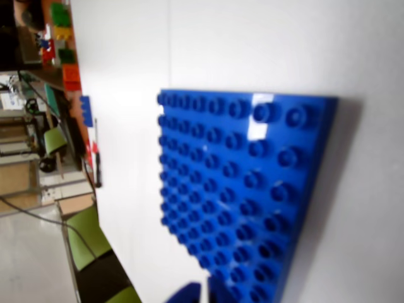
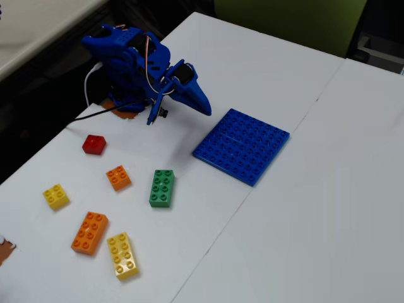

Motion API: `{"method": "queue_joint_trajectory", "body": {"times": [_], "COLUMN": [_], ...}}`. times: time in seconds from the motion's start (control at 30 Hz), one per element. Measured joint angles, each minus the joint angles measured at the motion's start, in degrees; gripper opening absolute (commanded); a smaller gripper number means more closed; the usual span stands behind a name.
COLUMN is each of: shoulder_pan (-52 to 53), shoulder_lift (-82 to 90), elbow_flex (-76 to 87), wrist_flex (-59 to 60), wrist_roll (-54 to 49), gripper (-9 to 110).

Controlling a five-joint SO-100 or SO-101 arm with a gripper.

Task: Pick up the 2x2 orange block and go up the 8x8 blue block.

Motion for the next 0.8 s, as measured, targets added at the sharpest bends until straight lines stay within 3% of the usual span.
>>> {"method": "queue_joint_trajectory", "body": {"times": [0.23,0.47,0.8], "shoulder_pan": [-0.09,0.88,0.97], "shoulder_lift": [-0.97,-12.83,-34.10], "elbow_flex": [-1.41,-13.45,-35.77], "wrist_flex": [-0.53,-0.53,6.59], "wrist_roll": [0.00,-0.70,-19.78], "gripper": [0,0,0]}}
